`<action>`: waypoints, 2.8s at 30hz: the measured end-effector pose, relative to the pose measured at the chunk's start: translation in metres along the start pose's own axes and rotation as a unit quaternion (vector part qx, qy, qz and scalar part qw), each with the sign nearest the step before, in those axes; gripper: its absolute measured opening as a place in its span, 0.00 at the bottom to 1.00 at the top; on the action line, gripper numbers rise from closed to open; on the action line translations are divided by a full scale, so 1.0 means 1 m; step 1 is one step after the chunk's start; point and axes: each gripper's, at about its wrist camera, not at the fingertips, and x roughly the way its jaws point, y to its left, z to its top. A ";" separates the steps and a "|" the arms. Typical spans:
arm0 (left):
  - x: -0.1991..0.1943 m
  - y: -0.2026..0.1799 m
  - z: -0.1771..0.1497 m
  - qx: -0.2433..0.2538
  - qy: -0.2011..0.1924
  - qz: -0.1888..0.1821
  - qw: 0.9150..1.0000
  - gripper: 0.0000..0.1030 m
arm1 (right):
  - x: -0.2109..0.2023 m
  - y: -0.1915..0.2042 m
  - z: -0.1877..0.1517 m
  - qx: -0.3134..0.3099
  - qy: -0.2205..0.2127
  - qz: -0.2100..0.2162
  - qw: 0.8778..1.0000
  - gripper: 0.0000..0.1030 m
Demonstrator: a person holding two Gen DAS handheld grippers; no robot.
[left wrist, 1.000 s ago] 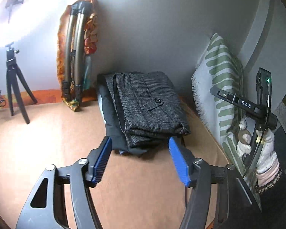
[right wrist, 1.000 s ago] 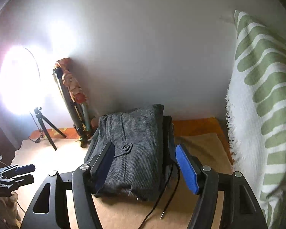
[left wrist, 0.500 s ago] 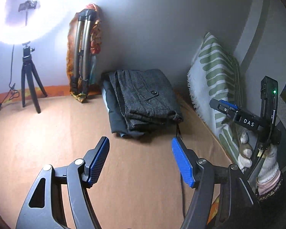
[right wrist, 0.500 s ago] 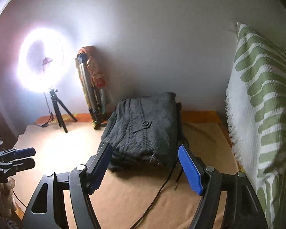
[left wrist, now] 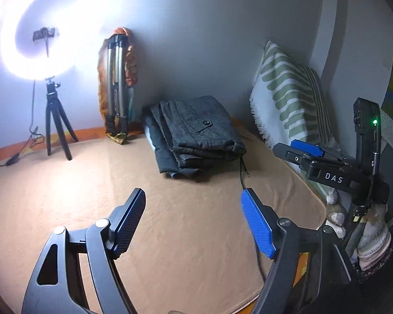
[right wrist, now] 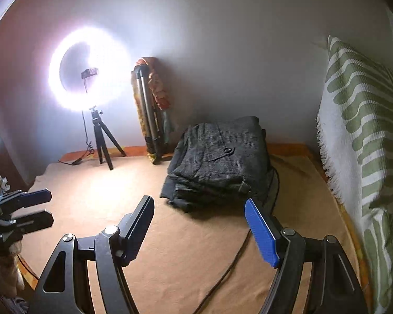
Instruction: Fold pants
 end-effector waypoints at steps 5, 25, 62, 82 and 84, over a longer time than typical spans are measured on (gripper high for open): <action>-0.008 0.003 -0.008 0.001 -0.009 0.030 1.000 0.75 | -0.010 0.014 -0.010 -0.005 -0.014 -0.015 1.000 0.76; -0.005 0.018 -0.034 -0.003 -0.002 0.090 0.996 0.75 | -0.011 0.036 -0.032 -0.006 -0.024 -0.015 1.000 0.88; -0.016 0.025 -0.049 -0.027 0.017 0.121 0.992 0.82 | -0.011 0.054 -0.036 -0.024 -0.034 -0.016 0.999 1.00; -0.017 0.023 -0.048 -0.022 0.015 0.120 0.992 0.82 | -0.011 0.054 -0.037 -0.022 -0.034 -0.014 0.999 1.00; -0.017 0.023 -0.048 -0.022 0.015 0.121 0.992 0.82 | -0.011 0.054 -0.037 -0.022 -0.034 -0.013 0.999 1.00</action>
